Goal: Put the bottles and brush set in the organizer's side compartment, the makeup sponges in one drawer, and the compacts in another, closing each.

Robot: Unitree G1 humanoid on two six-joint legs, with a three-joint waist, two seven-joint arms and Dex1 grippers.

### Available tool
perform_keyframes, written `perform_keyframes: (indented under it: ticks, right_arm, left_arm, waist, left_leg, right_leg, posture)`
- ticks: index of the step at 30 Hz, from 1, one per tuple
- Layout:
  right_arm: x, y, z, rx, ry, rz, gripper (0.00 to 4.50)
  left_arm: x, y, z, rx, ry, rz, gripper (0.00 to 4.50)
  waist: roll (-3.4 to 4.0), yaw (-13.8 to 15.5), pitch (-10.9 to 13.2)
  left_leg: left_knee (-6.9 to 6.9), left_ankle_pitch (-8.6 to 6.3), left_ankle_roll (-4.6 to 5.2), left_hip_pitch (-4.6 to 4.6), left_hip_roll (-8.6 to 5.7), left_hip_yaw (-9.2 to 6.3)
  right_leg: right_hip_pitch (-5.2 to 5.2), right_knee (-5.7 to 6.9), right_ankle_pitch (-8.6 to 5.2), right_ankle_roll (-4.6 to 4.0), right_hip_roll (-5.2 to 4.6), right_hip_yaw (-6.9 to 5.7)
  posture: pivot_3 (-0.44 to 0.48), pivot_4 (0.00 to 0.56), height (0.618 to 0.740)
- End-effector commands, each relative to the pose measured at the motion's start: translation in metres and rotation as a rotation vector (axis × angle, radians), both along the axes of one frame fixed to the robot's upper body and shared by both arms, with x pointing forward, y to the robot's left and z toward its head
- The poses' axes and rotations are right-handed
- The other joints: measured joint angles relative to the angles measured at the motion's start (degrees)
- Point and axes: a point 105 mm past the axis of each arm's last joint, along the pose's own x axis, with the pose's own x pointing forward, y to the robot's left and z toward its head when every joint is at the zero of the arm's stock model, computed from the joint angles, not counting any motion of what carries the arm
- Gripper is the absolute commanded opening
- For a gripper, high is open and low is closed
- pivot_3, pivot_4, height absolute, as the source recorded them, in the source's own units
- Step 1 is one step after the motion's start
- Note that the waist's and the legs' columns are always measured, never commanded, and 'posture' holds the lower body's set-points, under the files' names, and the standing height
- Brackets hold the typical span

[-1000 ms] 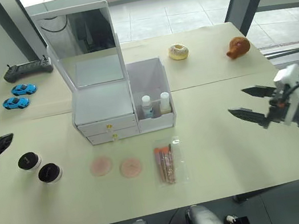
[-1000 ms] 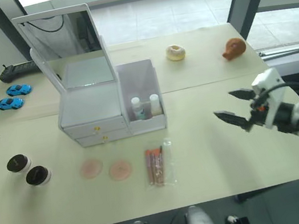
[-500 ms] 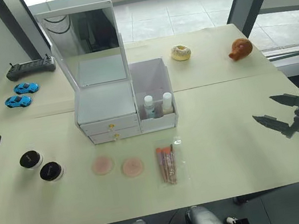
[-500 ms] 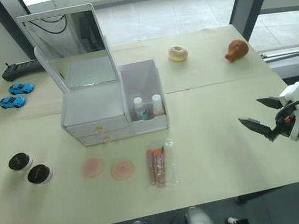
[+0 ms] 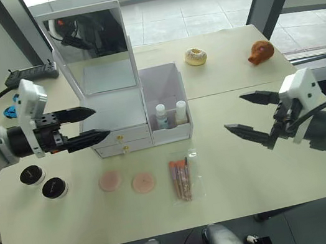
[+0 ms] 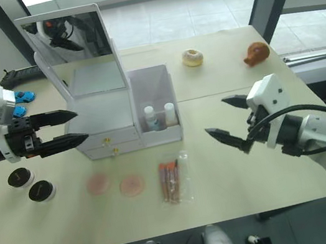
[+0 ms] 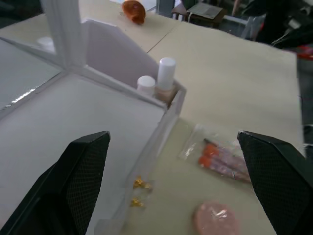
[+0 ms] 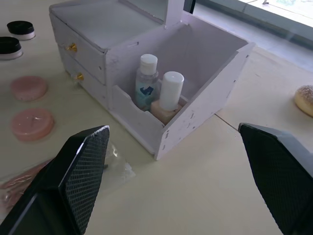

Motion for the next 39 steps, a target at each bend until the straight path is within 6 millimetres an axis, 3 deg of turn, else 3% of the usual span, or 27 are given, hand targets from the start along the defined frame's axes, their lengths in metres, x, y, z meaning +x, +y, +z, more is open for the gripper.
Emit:
perform_keyframes:
  ticks: [1,3,5,11,13,16,23,30,32,39]
  right_arm:
    - [-0.013,0.016,-0.004,0.069,0.107,0.046,4.5]
    - [-0.017,0.02,-0.02,0.128,0.286,0.078,4.5]
    - [-0.014,0.024,-0.032,0.155,0.388,0.071,4.5]
    - [-0.001,0.034,-0.063,0.216,0.621,-0.005,4.5]
    - [0.0,0.038,-0.072,0.217,0.696,-0.017,4.5]
    - [-0.004,0.051,-0.09,0.251,0.841,0.0,4.5]
    - [0.008,0.057,-0.111,0.342,0.973,-0.098,4.5]
    - [0.009,0.059,-0.122,0.398,1.05,-0.121,4.5]
    - [0.007,0.066,-0.122,0.426,1.08,-0.082,4.5]
    - [0.003,0.093,-0.131,0.42,1.171,0.016,4.5]
  left_arm:
    - [-0.028,-0.031,-0.001,0.01,0.164,-0.153,4.32]
    - [-0.045,-0.046,-0.004,-0.046,0.305,-0.253,3.91]
    - [-0.055,-0.055,-0.017,-0.026,0.323,-0.296,3.36]
    - [-0.032,-0.064,-0.081,0.171,0.236,-0.113,1.49]
    - [-0.023,-0.065,-0.092,0.192,0.24,-0.063,0.85]
    - [-0.027,-0.075,-0.105,0.175,0.309,-0.079,0.02]
    - [-0.032,-0.098,-0.119,0.108,0.44,-0.101,0.02]
    - [-0.022,-0.101,-0.159,0.249,0.43,0.016,0.02]
    - [-0.021,-0.103,-0.169,0.264,0.439,0.045,0.02]
    - [-0.025,-0.103,-0.174,0.279,0.48,0.083,0.02]
  waist:
    - [-0.01,-0.02,0.01]
    - [0.02,-0.09,0.03]
    - [0.03,-0.27,0.03]
    - [0.11,0.02,0.01]
    - [0.09,0.25,-0.01]
    - [0.05,0.31,-0.02]
    - [0.11,0.01,-0.05]
    - [0.12,-0.06,-0.11]
    - [0.13,-0.17,-0.12]
    - [0.2,-0.48,-0.2]
  left_leg:
    - [-0.01,0.0,0.0,0.01,0.01,0.0]
    - [-0.02,0.0,0.0,0.03,0.02,-0.02]
    - [-0.03,0.0,0.0,0.04,0.02,-0.01]
    - [0.01,0.0,0.01,0.07,0.06,-0.07]
    - [0.07,0.01,0.01,0.04,0.06,-0.09]
    - [0.07,0.0,0.01,-0.01,0.04,-0.08]
    - [0.05,0.01,0.01,-0.03,0.07,-0.09]
    - [0.04,0.01,0.01,0.01,0.09,-0.13]
    - [0.02,0.0,0.01,0.03,0.1,-0.13]
    - [-0.07,-0.02,0.05,0.06,0.23,-0.12]
  right_leg:
    - [0.01,-0.01,0.0,0.0,0.01,0.0]
    - [0.12,0.0,0.0,0.0,0.04,0.0]
    - [0.18,-0.01,-0.01,0.0,0.04,0.0]
    - [0.01,-0.04,0.05,-0.13,0.2,0.12]
    - [0.01,-0.05,0.08,-0.17,0.23,0.14]
    - [0.02,-0.12,0.07,-0.17,0.23,0.18]
    - [-0.01,-0.09,0.08,-0.16,0.27,0.19]
    - [0.07,-0.11,0.07,-0.15,0.33,0.2]
    - [0.07,-0.11,0.07,-0.15,0.35,0.22]
    - [0.32,-0.14,0.05,-0.16,0.5,0.24]
  posture:
    - [0.0,0.15,0.74]
    - [0.0,0.15,0.74]
    - [0.0,0.15,0.74]
    - [0.0,0.15,0.74]
    - [0.0,0.15,0.74]
    - [0.0,0.15,0.74]
    - [0.0,0.15,0.74]
    - [0.0,0.15,0.74]
    - [0.0,0.15,0.74]
    - [0.0,0.15,0.74]
